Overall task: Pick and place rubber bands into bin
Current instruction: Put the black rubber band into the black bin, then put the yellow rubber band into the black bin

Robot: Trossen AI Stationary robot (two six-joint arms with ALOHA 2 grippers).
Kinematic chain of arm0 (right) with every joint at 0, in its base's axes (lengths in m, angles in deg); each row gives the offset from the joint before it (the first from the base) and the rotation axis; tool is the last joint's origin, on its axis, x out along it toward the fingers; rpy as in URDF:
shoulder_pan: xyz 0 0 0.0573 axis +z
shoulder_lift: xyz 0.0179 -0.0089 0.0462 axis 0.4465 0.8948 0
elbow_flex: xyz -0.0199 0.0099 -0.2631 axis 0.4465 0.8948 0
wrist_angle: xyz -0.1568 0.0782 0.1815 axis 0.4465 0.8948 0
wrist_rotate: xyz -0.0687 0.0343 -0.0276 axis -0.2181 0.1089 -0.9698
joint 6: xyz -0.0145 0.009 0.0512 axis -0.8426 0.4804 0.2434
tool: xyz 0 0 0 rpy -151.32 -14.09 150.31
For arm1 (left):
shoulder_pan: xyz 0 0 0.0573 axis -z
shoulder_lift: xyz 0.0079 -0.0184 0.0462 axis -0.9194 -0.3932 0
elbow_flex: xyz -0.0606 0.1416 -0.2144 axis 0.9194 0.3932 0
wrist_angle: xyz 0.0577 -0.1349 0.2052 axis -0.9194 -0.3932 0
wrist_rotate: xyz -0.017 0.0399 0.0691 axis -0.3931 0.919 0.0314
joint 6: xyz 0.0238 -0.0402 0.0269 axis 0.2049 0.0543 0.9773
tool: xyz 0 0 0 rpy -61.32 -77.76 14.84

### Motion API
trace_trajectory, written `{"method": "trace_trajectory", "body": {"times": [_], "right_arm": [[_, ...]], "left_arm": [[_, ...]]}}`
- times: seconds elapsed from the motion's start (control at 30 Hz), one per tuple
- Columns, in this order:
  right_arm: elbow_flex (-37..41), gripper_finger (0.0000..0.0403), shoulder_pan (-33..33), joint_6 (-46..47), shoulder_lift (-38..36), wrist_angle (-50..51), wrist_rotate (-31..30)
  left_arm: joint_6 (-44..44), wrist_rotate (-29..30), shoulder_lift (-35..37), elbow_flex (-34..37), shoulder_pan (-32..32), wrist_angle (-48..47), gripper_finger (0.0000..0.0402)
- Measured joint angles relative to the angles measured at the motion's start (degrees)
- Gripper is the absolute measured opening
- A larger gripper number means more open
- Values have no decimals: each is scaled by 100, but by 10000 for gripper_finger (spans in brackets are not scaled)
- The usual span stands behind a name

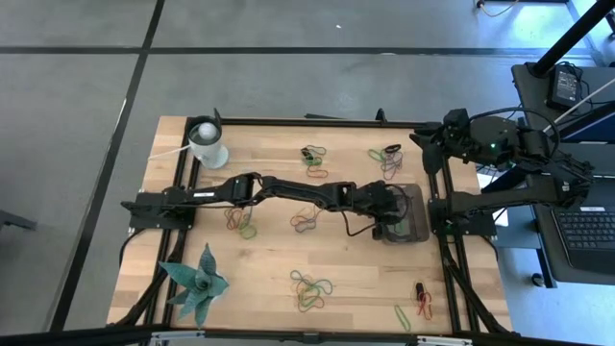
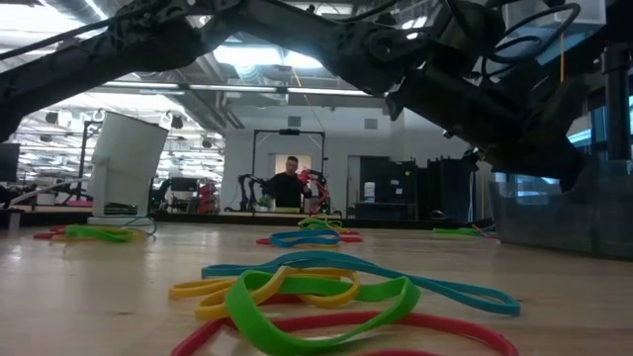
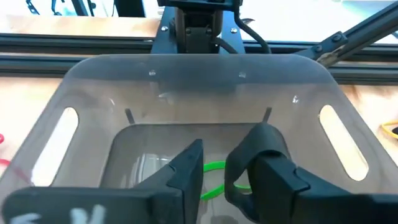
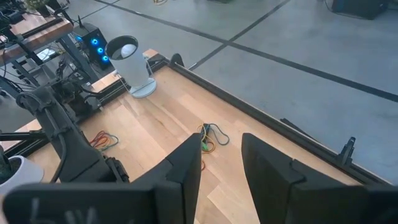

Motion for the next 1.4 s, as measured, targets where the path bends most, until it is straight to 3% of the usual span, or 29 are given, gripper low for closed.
{"method": "trace_trajectory", "body": {"times": [0.23,0.6,0.8,1.0,1.4], "right_arm": [[0,119,0,25,1,3,38],[0,119,2,138,-2,658,492],[0,119,2,279,-2,723,648],[0,119,2,428,1,864,1093],[0,119,2,758,-139,1570,958]], "left_arm": [[11,-21,87,0,0,-60,146],[290,1,303,-4,-50,-488,150],[610,79,303,-4,-46,-1169,189],[764,283,303,-4,-58,-1170,225],[467,297,727,-35,-89,-1006,212]]}}
